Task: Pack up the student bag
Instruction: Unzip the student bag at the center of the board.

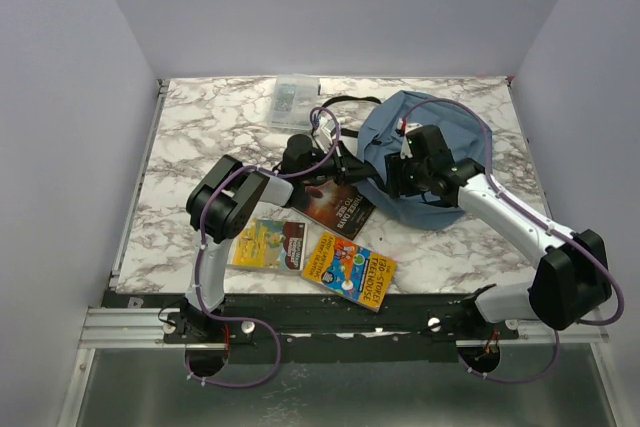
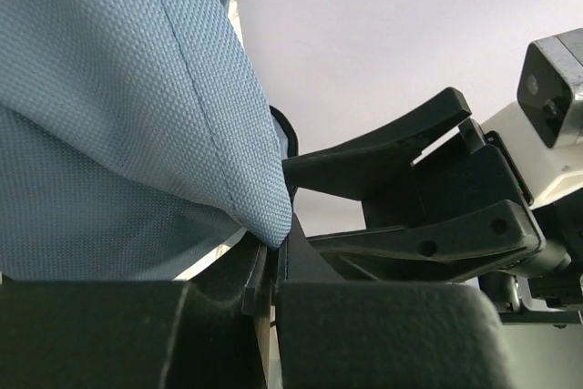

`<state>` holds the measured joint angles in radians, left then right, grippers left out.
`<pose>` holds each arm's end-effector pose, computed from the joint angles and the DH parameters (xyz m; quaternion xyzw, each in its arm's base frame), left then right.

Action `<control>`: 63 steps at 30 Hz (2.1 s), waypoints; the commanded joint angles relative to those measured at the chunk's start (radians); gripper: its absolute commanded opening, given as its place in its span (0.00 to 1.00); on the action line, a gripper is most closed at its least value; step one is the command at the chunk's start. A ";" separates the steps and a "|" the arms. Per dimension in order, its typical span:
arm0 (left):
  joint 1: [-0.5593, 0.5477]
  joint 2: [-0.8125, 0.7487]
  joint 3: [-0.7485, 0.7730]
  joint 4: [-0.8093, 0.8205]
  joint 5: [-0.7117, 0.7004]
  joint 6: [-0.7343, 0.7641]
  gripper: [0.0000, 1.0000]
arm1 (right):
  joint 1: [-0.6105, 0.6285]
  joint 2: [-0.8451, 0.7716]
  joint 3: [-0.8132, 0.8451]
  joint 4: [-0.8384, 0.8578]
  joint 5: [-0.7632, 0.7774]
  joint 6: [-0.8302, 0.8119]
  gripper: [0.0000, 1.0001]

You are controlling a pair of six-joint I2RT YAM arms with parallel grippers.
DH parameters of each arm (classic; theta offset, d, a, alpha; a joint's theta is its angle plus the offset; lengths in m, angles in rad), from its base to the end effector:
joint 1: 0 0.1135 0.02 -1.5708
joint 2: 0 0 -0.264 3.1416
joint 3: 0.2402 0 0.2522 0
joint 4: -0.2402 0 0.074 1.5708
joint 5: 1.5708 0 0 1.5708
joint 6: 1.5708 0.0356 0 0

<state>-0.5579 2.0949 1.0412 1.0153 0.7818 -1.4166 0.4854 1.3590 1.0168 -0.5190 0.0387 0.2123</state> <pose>0.3469 -0.2460 0.1550 -0.0371 0.7157 -0.6863 0.1241 0.2543 0.1326 0.2628 -0.1210 0.9297 0.1017 0.3326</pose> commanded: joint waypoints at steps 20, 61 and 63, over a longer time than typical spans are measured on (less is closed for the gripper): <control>-0.004 0.025 0.064 0.062 0.080 -0.085 0.00 | 0.027 0.055 -0.238 0.509 0.159 0.037 0.70; -0.045 -0.122 0.129 -0.739 -0.136 0.329 0.54 | 0.025 0.012 0.138 0.196 1.029 -0.065 0.05; -0.036 -0.198 0.065 -0.738 -0.161 0.356 0.60 | 0.025 -0.013 0.118 0.192 1.002 -0.053 0.09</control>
<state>-0.6098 2.0663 1.2076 0.3241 0.6838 -1.1385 0.5159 1.3521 1.1679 -0.3447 0.8906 0.1772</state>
